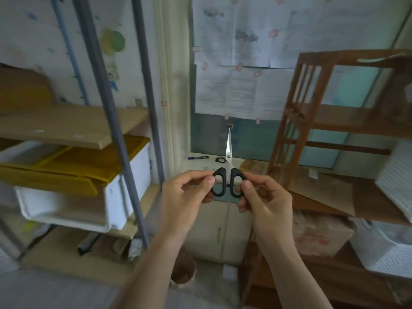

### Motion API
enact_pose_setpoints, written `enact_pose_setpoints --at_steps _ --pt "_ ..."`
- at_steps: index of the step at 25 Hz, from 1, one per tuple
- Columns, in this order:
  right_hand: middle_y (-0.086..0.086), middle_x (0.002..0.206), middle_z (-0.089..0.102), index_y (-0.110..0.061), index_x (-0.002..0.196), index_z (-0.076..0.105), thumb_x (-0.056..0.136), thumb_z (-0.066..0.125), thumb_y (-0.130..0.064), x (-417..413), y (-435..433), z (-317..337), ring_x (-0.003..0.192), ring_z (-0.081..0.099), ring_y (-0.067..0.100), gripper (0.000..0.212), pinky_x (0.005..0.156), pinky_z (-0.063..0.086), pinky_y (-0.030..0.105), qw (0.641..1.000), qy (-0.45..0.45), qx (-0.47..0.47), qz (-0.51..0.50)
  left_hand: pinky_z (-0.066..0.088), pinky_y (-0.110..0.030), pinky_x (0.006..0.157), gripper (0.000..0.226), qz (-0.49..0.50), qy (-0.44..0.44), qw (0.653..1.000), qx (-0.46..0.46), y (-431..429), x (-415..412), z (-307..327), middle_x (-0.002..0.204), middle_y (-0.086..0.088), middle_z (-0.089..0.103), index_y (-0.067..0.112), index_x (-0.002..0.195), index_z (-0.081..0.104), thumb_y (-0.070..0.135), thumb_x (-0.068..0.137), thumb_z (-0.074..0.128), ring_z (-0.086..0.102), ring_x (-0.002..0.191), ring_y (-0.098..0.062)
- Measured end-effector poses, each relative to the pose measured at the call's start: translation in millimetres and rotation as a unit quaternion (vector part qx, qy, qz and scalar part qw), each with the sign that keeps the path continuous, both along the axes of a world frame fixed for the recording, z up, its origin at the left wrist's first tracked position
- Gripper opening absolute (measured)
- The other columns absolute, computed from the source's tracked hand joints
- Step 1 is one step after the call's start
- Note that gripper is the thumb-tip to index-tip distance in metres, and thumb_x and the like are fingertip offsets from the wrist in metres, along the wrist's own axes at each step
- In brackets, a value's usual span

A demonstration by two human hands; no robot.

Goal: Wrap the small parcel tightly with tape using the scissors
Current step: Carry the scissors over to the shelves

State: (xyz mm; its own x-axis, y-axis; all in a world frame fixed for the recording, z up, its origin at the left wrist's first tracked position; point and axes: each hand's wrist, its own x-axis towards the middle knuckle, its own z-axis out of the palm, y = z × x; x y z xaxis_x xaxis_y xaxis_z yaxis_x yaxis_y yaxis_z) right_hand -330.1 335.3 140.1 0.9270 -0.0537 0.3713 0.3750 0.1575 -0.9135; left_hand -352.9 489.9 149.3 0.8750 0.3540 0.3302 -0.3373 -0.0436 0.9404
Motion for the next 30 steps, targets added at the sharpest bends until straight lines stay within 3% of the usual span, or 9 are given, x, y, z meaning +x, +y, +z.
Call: enact_pose_setpoints --at_steps 4,8,14,18,23,30 --pt "0.013 0.076 0.073 -0.01 0.099 0.072 0.088 0.066 -0.004 1.8 38.0 8.1 0.054 0.061 0.015 0.014 0.053 0.054 0.023 0.999 -0.011 0.023 0.043 0.059 -0.022 0.064 0.011 0.038 -0.015 0.999 0.013 37.3 -7.1 4.6 0.082 0.001 0.078 0.021 0.094 0.077 0.014 0.086 0.073 0.074 0.076 -0.015" --pt "0.01 0.076 0.072 -0.01 0.099 0.072 0.082 0.068 -0.015 -2.6 78.8 10.6 0.054 0.061 0.016 0.018 0.053 0.053 0.023 0.997 -0.021 0.015 0.07 0.062 -0.03 0.07 0.013 0.046 -0.024 0.999 0.007 79.1 -18.7 3.4 0.085 -0.002 0.078 0.017 0.097 0.076 0.012 0.086 0.072 0.075 0.083 -0.021" --pt "0.014 0.077 0.072 -0.009 0.098 0.07 0.079 0.068 -0.016 -27.1 174.6 0.4 0.054 0.06 0.019 0.021 0.052 0.053 0.025 0.996 -0.011 0.022 0.084 0.062 -0.035 0.072 0.018 0.044 -0.041 0.998 0.005 175.5 -42.5 -4.2 0.086 -0.002 0.079 0.018 0.097 0.076 0.023 0.081 0.073 0.075 0.083 -0.02" --pt "0.011 0.076 0.072 -0.009 0.098 0.07 0.079 0.068 -0.015 -63.3 270.1 -6.0 0.054 0.06 0.017 0.02 0.053 0.052 0.023 0.997 -0.008 0.028 0.07 0.059 -0.024 0.066 0.012 0.011 -0.053 0.999 -0.009 272.2 -74.8 -11.7 0.083 0.0 0.079 0.013 0.096 0.075 0.007 0.086 0.071 0.075 0.078 -0.013" --pt "0.013 0.074 0.071 -0.006 0.098 0.07 0.08 0.067 -0.014 -107.9 384.5 -0.1 0.052 0.058 0.018 0.02 0.051 0.051 0.023 0.998 -0.01 0.023 0.059 0.056 -0.019 0.064 0.01 -0.003 -0.05 0.999 -0.01 390.6 -112.4 -5.7 0.082 -0.003 0.078 0.006 0.095 0.076 0.003 0.086 0.072 0.075 0.076 -0.012" --pt "0.009 0.074 0.07 -0.002 0.102 0.068 0.083 0.066 -0.011 -114.7 499.1 -4.0 0.052 0.057 0.019 0.021 0.052 0.052 0.025 0.998 -0.011 0.008 0.062 0.058 -0.023 0.067 0.011 0.004 -0.035 0.999 -0.001 507.8 -119.8 -8.4 0.08 0.0 0.078 0.014 0.091 0.077 0.005 0.085 0.075 0.074 0.077 -0.012"
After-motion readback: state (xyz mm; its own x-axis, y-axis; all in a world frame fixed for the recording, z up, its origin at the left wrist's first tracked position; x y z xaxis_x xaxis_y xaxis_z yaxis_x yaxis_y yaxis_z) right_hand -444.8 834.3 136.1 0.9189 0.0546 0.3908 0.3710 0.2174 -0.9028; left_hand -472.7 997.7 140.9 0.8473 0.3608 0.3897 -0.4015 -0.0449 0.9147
